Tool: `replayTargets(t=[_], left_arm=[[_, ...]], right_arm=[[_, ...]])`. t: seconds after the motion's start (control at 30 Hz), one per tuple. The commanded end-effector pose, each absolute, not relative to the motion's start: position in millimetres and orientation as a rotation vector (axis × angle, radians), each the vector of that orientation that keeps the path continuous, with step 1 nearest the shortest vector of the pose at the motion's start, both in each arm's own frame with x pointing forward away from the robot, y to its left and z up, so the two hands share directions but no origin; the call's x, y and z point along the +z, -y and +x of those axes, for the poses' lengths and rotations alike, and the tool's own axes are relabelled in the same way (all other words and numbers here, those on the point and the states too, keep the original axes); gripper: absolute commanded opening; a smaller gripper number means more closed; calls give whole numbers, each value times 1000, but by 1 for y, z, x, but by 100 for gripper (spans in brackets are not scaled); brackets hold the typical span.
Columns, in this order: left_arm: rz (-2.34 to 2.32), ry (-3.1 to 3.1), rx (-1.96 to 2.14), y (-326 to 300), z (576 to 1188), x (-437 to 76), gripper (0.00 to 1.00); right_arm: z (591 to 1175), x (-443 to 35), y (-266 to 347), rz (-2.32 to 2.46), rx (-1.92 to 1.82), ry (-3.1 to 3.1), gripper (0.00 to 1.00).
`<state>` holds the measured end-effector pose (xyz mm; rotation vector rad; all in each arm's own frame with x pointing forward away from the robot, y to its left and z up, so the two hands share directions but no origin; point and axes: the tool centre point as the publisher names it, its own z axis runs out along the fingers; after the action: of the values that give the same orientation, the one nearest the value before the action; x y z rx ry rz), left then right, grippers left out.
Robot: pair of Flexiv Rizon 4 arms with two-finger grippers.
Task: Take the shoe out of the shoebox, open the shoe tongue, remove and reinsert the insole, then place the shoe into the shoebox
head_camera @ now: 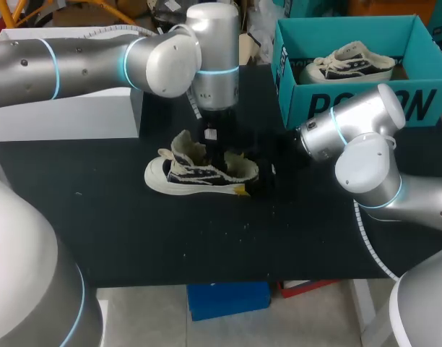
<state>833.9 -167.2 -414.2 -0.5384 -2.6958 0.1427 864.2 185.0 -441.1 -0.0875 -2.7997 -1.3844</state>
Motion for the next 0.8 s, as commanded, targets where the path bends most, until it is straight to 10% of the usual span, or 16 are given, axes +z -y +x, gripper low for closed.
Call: replayTargets(t=[0.03,0.73,0.8], left_arm=[[-530,2723,143,166,825,-424,0],[-474,2848,162,154,829,-437,0],[-477,2861,180,154,830,-436,13]], right_arm=[[864,-444,-185,-90,-1384,2800,0],[864,-444,-185,-90,-1384,2800,0],[864,-444,-185,-90,-1384,2800,0]])
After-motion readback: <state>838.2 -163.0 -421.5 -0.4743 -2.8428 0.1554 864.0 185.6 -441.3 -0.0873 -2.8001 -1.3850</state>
